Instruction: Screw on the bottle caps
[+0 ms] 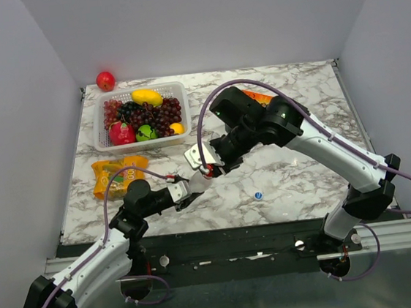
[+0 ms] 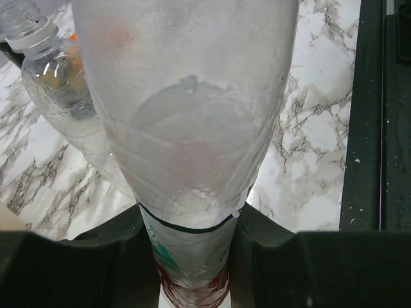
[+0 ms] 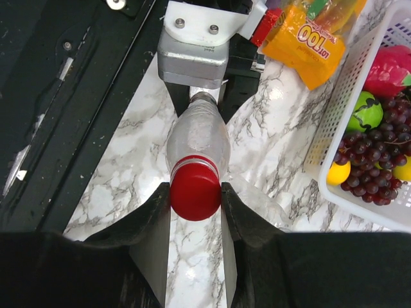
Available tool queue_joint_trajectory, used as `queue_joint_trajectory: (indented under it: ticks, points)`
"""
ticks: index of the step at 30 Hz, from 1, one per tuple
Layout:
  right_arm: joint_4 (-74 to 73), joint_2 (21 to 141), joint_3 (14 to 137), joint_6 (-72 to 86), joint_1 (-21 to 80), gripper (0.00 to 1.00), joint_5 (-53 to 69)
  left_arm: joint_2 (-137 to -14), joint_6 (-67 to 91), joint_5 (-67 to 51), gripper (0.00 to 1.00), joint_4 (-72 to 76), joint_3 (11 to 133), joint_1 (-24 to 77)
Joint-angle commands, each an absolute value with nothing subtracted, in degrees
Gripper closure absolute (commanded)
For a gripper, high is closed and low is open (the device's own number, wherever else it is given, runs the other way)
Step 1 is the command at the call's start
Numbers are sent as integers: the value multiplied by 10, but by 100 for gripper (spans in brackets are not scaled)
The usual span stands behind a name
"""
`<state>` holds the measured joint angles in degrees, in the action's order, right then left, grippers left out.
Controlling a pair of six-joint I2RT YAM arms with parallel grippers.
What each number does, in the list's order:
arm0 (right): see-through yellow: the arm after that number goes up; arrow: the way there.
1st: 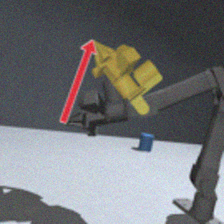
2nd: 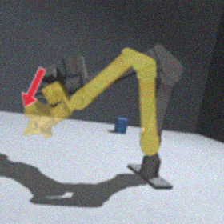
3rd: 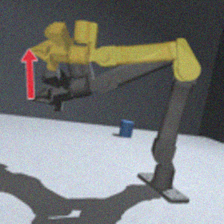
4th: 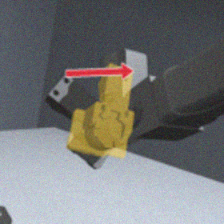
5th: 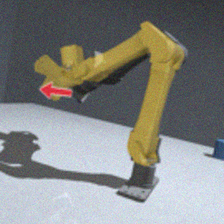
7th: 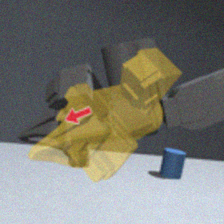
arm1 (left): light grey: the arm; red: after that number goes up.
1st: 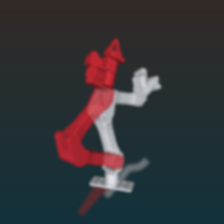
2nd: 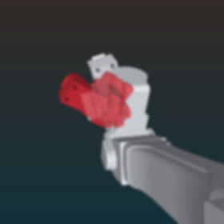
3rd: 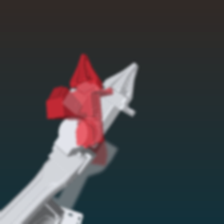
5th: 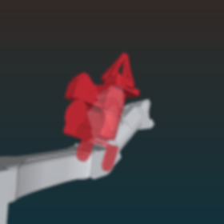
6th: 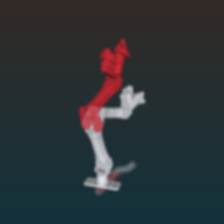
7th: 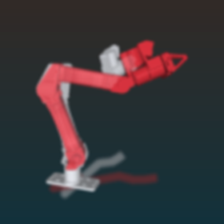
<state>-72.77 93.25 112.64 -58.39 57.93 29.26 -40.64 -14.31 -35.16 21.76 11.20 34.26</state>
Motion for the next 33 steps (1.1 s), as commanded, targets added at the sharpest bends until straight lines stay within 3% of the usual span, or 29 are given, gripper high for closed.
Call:
queue_joint_trajectory:
  ticks: [1,10,25,33]
  points:
    - [-764,950,1107,-582,579,68,280,-397,-107,-352,100,319,149,346]
    - [-604,895,1012,-468,575,69,227,-386,-88,-324,100,336,162,346]
    - [-664,933,1069,-435,555,67,276,-375,-84,-338,100,331,180,346]
    - [-609,919,1033,-412,556,68,244,-353,-164,-371,100,301,183,346]
